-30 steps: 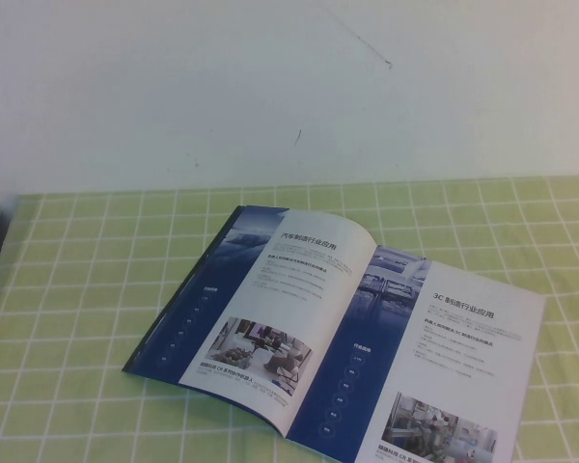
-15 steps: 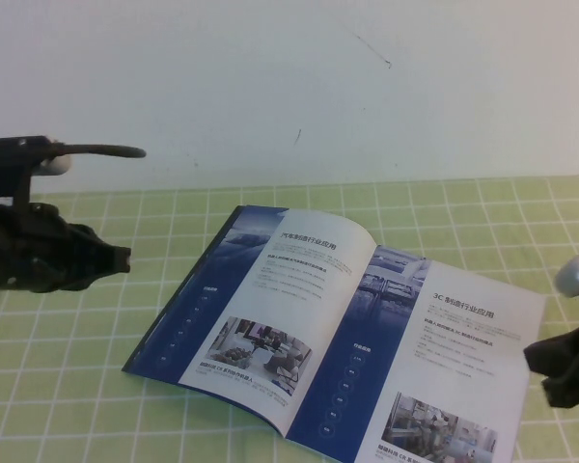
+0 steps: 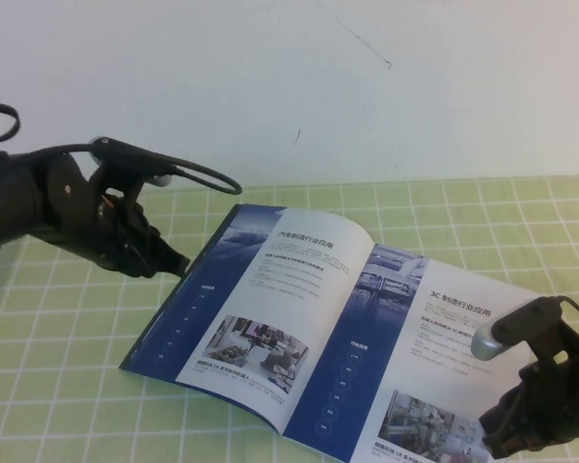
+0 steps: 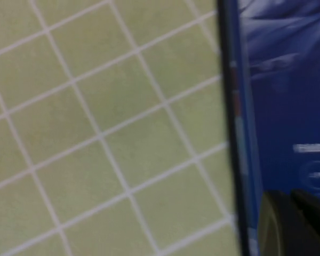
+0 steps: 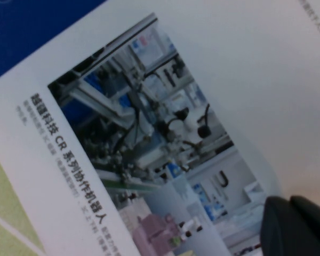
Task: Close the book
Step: 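Close the open booklet and leave it lying on the table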
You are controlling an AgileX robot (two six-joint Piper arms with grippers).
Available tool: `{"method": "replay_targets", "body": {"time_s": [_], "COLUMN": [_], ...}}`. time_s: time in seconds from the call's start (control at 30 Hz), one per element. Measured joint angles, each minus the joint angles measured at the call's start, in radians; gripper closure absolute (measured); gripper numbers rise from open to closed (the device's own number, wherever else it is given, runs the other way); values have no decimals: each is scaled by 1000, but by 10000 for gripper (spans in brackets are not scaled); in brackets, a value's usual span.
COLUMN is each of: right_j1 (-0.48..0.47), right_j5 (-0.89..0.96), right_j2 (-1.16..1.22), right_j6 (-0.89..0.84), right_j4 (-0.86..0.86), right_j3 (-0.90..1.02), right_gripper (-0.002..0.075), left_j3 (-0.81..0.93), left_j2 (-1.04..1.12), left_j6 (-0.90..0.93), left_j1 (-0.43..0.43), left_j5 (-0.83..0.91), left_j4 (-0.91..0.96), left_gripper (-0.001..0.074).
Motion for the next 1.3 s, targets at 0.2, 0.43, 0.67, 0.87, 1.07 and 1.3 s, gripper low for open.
{"method": "replay_targets", "body": {"time_s": [0.2, 0.43, 0.67, 0.87, 1.07, 1.3], "right_j1": [0, 0, 0, 0, 0, 0], "right_j5": [7, 11, 5, -1, -9, -36], "right_j2": [2, 4, 4, 4, 0, -168], "right_j6": [0, 0, 0, 0, 0, 0], "right_j4": [1, 1, 1, 1, 1, -58], "right_j3": [-3, -4, -4, -4, -7, -23], "right_gripper": [729, 729, 729, 729, 729, 729], "left_j3": [-10, -18, -28, -29, -18, -18], "left_j2": [122, 216, 217, 203, 103, -145], "left_j6": [-83, -88, -90, -93, -95, -143], "left_j1": [-2, -18, -136, -340, -491, -448], "left_j5": [-121, -177, -148, -85, -79, -1], "left_j4": [138, 175, 150, 91, 119, 233], "left_gripper": [738, 738, 738, 738, 738, 738]}}
